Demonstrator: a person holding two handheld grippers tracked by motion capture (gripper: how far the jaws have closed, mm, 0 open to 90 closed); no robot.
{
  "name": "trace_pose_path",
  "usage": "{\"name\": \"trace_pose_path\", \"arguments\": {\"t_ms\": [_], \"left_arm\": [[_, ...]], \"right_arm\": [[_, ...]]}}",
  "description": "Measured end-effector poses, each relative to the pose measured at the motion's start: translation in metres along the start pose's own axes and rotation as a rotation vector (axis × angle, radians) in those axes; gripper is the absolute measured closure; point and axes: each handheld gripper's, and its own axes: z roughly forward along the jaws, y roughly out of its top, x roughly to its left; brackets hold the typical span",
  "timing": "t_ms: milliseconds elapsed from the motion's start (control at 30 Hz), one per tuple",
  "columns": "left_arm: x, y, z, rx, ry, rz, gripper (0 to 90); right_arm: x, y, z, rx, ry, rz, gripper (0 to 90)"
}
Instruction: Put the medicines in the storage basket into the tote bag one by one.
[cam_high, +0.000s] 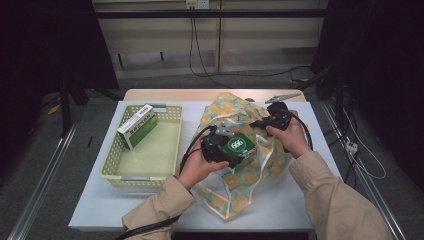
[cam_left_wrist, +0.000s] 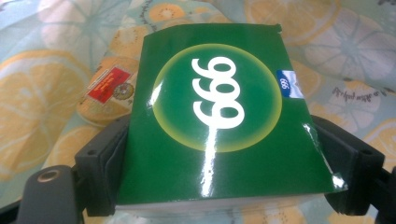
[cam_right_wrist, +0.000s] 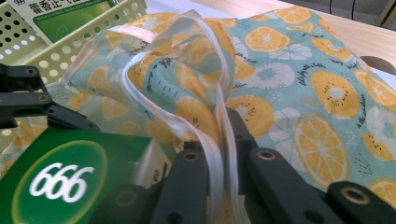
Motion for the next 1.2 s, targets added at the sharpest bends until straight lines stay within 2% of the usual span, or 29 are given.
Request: {"name": "trace_pose_path", "arguments": {"t_ms": [33, 67, 233, 333, 500, 533, 567, 767, 833, 967, 1133, 1200], "left_arm": [[0.002, 0.0, 0.002, -0.002, -0.025, 0.007, 16.5], [0.001, 0.0, 0.005, -0.003, -0.026, 0.001, 16.5], [0.006, -0.002, 0.016, -0.005, -0.015, -0.009, 16.5], [0.011, -0.002, 0.02, -0.013, -0.013, -0.024, 16.5], [0.016, -0.002, 0.023, -0.026, 0.004, -0.026, 16.4], [0.016, -0.001, 0.023, -0.023, 0.025, -0.03, 16.4], [0.017, -0.001, 0.024, -0.022, 0.005, -0.023, 16.4], [0.01, 0.003, 0.028, -0.021, -0.009, -0.006, 16.3], [0.011, 0.004, 0.03, -0.023, 0.002, 0.001, 16.3], [0.019, 0.005, 0.032, -0.037, 0.024, -0.027, 16.3], [0.031, 0.006, 0.033, -0.03, 0.089, -0.025, 16.3], [0.038, 0.006, 0.033, -0.034, 0.11, -0.043, 16.3]], "right_arm": [[0.0, 0.0, 0.0, 0.001, 0.0, 0.0, 88.1], [0.0, 0.0, 0.0, 0.002, 0.001, 0.001, 88.1], [0.001, -0.001, 0.001, 0.003, 0.005, 0.001, 88.1], [0.003, 0.0, 0.001, 0.005, 0.005, -0.002, 88.1], [0.001, 0.0, 0.001, 0.002, 0.005, 0.0, 88.2], [0.001, 0.0, 0.001, 0.001, 0.006, 0.001, 88.1], [0.001, 0.0, 0.001, 0.0, 0.007, 0.002, 88.2], [0.001, 0.0, 0.001, 0.003, 0.009, 0.001, 88.2], [0.001, 0.0, 0.001, 0.002, 0.01, 0.002, 88.2], [0.002, 0.0, 0.0, 0.001, 0.009, 0.0, 88.2], [0.002, 0.0, 0.0, 0.004, 0.014, -0.002, 88.2], [0.002, 0.001, 0.0, 0.0, 0.018, -0.002, 88.2]]}}
